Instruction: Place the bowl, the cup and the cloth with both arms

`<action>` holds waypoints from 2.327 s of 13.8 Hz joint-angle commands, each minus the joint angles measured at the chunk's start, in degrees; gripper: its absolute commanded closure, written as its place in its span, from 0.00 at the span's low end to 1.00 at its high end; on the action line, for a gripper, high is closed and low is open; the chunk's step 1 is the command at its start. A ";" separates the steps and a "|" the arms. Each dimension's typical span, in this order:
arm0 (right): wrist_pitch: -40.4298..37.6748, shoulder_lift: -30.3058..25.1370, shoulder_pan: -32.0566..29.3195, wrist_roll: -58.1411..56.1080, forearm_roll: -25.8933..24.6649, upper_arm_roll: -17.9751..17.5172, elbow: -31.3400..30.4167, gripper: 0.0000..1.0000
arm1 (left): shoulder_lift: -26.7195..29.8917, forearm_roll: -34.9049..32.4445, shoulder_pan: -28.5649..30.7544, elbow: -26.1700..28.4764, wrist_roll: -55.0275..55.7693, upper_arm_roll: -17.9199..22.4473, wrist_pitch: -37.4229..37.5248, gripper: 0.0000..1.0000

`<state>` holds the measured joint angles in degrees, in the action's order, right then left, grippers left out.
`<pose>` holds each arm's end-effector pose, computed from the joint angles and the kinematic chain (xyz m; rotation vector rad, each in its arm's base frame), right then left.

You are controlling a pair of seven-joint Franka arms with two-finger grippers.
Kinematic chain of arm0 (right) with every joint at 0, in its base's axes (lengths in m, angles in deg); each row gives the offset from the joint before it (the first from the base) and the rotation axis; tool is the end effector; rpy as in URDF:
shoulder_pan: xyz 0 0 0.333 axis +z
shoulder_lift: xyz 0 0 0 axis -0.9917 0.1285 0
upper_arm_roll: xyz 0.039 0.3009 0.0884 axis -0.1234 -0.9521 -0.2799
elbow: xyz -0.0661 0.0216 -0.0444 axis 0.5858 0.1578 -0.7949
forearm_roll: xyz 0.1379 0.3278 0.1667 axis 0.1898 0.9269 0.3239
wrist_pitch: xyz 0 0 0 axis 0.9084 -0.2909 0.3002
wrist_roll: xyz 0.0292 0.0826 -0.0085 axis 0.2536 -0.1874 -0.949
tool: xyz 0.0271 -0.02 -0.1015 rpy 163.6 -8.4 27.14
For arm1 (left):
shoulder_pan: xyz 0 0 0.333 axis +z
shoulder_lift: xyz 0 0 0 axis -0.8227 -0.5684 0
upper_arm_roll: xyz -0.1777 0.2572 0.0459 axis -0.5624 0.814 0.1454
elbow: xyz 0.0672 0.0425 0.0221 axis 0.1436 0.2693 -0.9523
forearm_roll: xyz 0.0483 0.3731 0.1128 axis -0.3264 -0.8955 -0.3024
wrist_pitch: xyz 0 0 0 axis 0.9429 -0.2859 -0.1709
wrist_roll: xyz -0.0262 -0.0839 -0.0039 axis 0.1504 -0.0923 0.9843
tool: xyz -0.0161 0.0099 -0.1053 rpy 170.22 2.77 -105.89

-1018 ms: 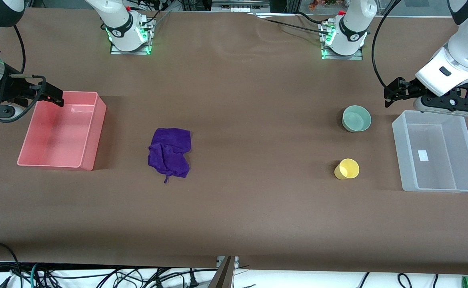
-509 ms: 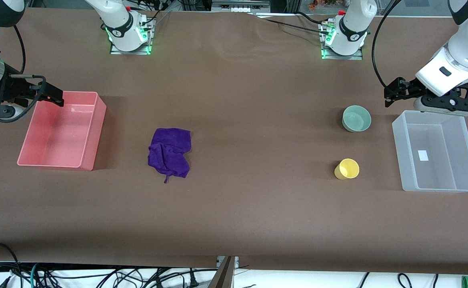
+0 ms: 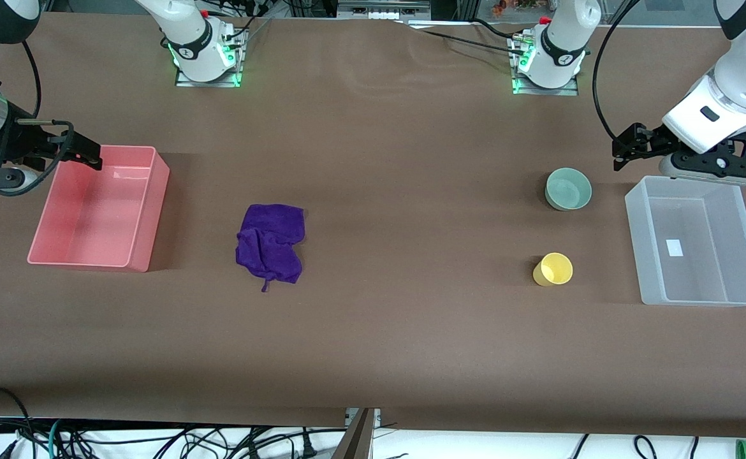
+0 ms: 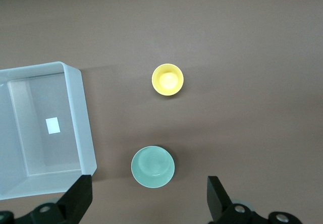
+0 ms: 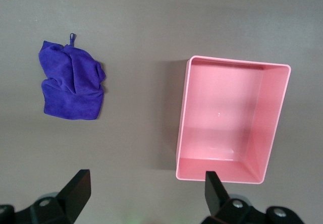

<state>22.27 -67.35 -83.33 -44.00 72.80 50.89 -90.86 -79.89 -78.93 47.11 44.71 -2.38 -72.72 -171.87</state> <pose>0.5800 0.0352 0.5887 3.0917 0.0768 -0.1542 0.5491 -0.0615 0.5810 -3.1058 0.2134 -0.0113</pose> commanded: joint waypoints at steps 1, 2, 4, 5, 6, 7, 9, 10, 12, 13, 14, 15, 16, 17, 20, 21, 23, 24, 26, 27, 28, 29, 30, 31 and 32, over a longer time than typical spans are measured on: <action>-0.31 1.33 -0.08 -0.38 0.66 -0.09 1.60 0.00 | 0.27 1.26 -0.19 -0.69 0.06 0.30 0.94 0.00; -0.31 1.33 0.01 -0.38 0.58 -0.09 1.52 0.00 | 0.27 1.26 -0.19 -0.69 0.06 0.30 0.94 0.00; -0.31 1.33 0.10 -0.11 0.66 -0.09 1.34 0.00 | 0.27 1.17 -0.19 -0.25 -0.12 0.39 1.20 0.00; -0.31 1.33 0.62 -0.11 0.67 -0.09 1.34 0.00 | -0.08 1.17 -0.19 -0.16 -0.38 0.30 1.64 0.00; -0.14 1.42 1.15 -0.11 0.58 -0.09 1.34 0.00 | -0.43 1.17 -0.27 -0.08 -1.95 0.38 2.25 0.00; 0.30 1.86 1.85 -0.03 0.40 -0.09 1.17 0.00 | -1.13 1.17 -0.19 0.01 -4.14 0.39 2.35 0.00; 1.18 4.31 2.82 -0.03 0.40 -0.09 1.16 0.00 | -3.32 1.08 0.77 -0.07 -10.63 0.65 2.17 0.00; 1.79 5.89 3.35 -0.20 0.31 -0.09 1.25 0.00 | -4.29 1.08 1.48 0.19 -14.75 0.65 2.17 0.00; 3.99 10.27 4.75 -0.38 0.84 -0.09 1.16 0.00 | -6.48 1.00 3.32 0.71 -26.24 0.65 2.17 0.00; 5.12 11.78 5.80 -0.38 0.84 -0.09 1.16 0.00 | -8.50 1.00 4.03 1.50 -34.05 0.65 2.17 0.00; 7.05 13.53 7.38 0.23 0.93 -0.09 1.16 0.00 | -10.69 1.00 5.08 1.59 -41.44 0.65 1.91 0.00; 9.07 14.94 8.87 0.76 0.93 -0.09 1.16 0.00 | -12.80 1.00 6.31 1.68 -47.78 0.65 1.65 0.00; 11.44 16.78 10.72 0.85 0.93 -0.09 1.16 0.00 | -14.21 1.00 7.01 2.12 -52.80 0.65 0.78 0.00; 14.51 18.98 12.39 0.85 0.93 -0.09 1.25 0.00 | -14.14 0.74 7.11 5.43 -55.98 0.65 -2.19 0.00; 22.43 24.43 16.70 8.12 0.05 -0.09 1.25 0.00 | -10.29 0.56 7.11 21.66 -56.98 0.30 -17.54 0.00; 23.41 25.84 16.80 8.15 0.31 -0.09 1.25 0.00 | -9.32 0.47 7.02 25.99 -56.98 0.21 -23.52 0.00; 24.12 28.13 17.15 8.06 0.40 -0.09 1.25 0.00 | -10.18 0.38 7.11 32.24 -57.07 0.21 -33.55 0.00; 25.08 29.36 17.41 8.06 0.40 -0.09 1.25 0.00 | -11.23 0.29 6.85 34.27 -57.07 0.12 -37.51 0.00; 26.83 31.64 17.50 8.32 0.40 -0.09 1.16 0.00 | -13.69 -0.05 6.41 36.30 -57.16 0.03 -43.33 0.02; 27.54 32.70 17.68 8.50 0.49 -0.09 1.16 0.00 | -15.01 -1.97 6.41 37.10 -57.16 0.03 -46.31 0.07; 28.07 34.10 18.29 8.67 0.84 -0.09 1.16 0.00 | -15.80 -3.99 6.41 37.89 -57.16 0.03 -49.30 0.19; 28.60 35.07 18.64 8.76 0.84 -0.09 1.08 0.00 | -15.90 -5.67 6.49 38.68 -57.24 0.03 -50.90 0.42; 29.39 35.87 18.90 8.76 0.93 -0.09 0.99 0.00 | -16.16 -6.99 6.49 38.77 -57.25 0.03 -51.26 0.57; 29.65 36.57 18.99 8.76 0.93 -0.09 0.81 0.00 | -16.60 -7.09 6.49 39.12 -57.25 0.03 -51.96 0.62; 29.66 37.45 19.17 8.76 0.93 -0.09 0.72 0.00 | -16.86 -7.18 6.49 40.17 -57.25 0.03 -53.71 0.68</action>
<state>51.63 -31.42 -64.73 -36.13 73.13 50.68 -90.93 -96.71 -84.98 53.66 83.30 -58.44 -72.77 -222.87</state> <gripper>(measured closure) 0.000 0.441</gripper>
